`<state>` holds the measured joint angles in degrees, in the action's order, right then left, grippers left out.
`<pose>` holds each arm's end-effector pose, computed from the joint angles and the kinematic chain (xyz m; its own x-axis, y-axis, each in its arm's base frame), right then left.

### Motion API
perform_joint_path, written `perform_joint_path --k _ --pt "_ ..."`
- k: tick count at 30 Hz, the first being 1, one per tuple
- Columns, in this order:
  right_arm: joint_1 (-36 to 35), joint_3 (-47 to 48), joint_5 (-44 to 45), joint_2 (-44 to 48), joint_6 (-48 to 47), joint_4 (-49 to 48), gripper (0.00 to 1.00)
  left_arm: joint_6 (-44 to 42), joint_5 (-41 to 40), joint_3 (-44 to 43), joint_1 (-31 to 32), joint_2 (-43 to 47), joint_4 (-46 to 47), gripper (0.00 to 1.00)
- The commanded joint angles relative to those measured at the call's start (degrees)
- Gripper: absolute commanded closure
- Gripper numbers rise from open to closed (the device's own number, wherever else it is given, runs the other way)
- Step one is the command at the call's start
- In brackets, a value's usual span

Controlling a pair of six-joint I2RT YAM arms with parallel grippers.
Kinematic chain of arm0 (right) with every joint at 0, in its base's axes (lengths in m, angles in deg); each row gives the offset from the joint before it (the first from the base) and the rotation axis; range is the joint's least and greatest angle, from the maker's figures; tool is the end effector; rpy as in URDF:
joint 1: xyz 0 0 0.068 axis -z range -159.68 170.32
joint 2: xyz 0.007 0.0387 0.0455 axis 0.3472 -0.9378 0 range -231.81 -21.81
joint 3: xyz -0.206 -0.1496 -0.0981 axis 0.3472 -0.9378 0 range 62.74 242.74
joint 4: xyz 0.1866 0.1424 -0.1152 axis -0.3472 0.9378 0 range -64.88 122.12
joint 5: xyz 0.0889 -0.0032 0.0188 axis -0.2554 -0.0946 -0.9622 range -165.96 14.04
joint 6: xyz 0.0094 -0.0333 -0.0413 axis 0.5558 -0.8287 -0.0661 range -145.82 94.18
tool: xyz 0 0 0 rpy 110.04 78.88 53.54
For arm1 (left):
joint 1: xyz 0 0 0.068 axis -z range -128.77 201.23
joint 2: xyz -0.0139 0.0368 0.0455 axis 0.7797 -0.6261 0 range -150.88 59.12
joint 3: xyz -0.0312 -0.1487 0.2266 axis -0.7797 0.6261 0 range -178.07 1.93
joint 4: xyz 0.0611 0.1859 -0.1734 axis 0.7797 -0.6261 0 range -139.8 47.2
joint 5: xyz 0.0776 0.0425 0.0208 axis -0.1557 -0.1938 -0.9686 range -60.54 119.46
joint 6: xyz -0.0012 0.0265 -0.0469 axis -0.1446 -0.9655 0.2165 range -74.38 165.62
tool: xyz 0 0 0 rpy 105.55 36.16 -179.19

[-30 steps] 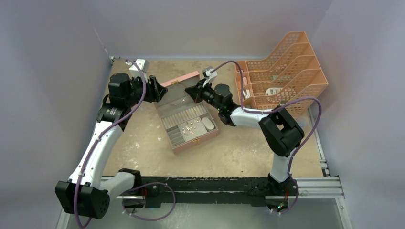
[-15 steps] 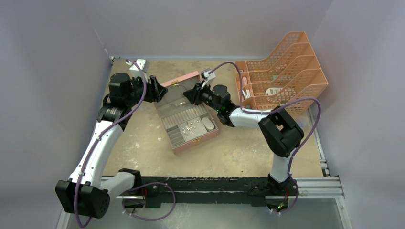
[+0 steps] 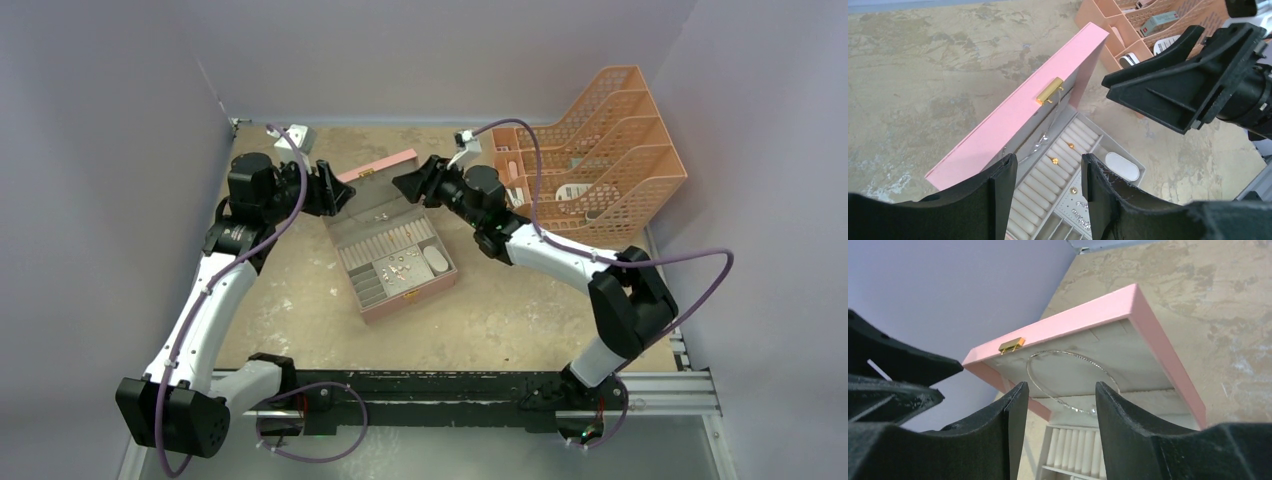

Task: Organize the mixed jewelry
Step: Place the jewelry in the jewelry box.

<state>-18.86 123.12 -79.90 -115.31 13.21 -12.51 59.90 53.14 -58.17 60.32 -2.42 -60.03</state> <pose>0.2956 0.2440 0.3020 -0.3829 0.4983 -0.7779 -0.5693 0.5359 0.6235 0.2363 -0.0523 0.3653 -0.4348 -0.1592 -0.8863 0.4262 0.8307 -0.3582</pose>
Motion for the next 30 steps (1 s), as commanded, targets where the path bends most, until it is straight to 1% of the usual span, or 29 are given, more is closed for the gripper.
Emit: perform_joint_path --k 1,3,5,7,8,9,11,14,16,21,23,25,30 --pt "0.3 2.5 4.7 0.5 9.8 8.7 0.45 -0.7 4.3 -0.8 0.2 -0.3 3.2 0.5" --pt "0.3 3.7 5.7 -0.9 13.7 12.1 0.47 -0.5 5.1 -0.7 0.3 -0.8 3.7 0.5" --pt "0.3 5.2 6.5 -2.5 17.3 15.7 0.55 -0.3 5.7 -0.6 0.5 -1.3 3.7 0.51" --pt "0.3 7.0 9.1 -3.8 19.3 17.8 0.66 0.0 5.9 0.2 1.1 -1.5 3.9 0.53" --pt "0.1 7.7 9.7 -4.4 20.7 19.1 0.7 0.1 5.9 0.8 1.5 -1.6 4.3 0.53" --pt "0.1 8.1 10.7 -4.8 23.1 20.5 0.71 0.2 5.7 1.3 1.8 -1.8 4.6 0.54" --pt "0.0 7.7 11.4 -5.1 25.2 20.5 0.71 0.1 4.6 1.7 2.8 -2.3 4.9 0.56" --pt "0.1 8.1 13.2 -5.5 28.6 19.7 0.67 -0.7 2.0 1.8 4.6 -3.1 4.9 0.57" --pt "-0.1 10.2 13.3 -6.8 29.8 21.4 0.64 -0.9 -0.3 2.0 6.0 -3.5 5.0 0.57" --pt "-1.4 15.8 14.8 -11.3 32.3 27.3 0.6 -1.2 -10.7 2.7 11.1 -4.4 5.2 0.57" --pt "-1.7 17.8 15.6 -12.7 33.6 31.0 0.59 -2.1 -14.2 2.4 12.9 -5.1 5.3 0.57" --pt "-1.8 18.7 17.0 -13.4 35.0 34.0 0.6 -2.7 -15.9 2.0 14.2 -6.0 5.3 0.57" --pt "-1.9 17.7 18.7 -13.2 36.6 34.5 0.61 -3.7 -17.5 1.8 16.2 -7.6 7.1 0.58"
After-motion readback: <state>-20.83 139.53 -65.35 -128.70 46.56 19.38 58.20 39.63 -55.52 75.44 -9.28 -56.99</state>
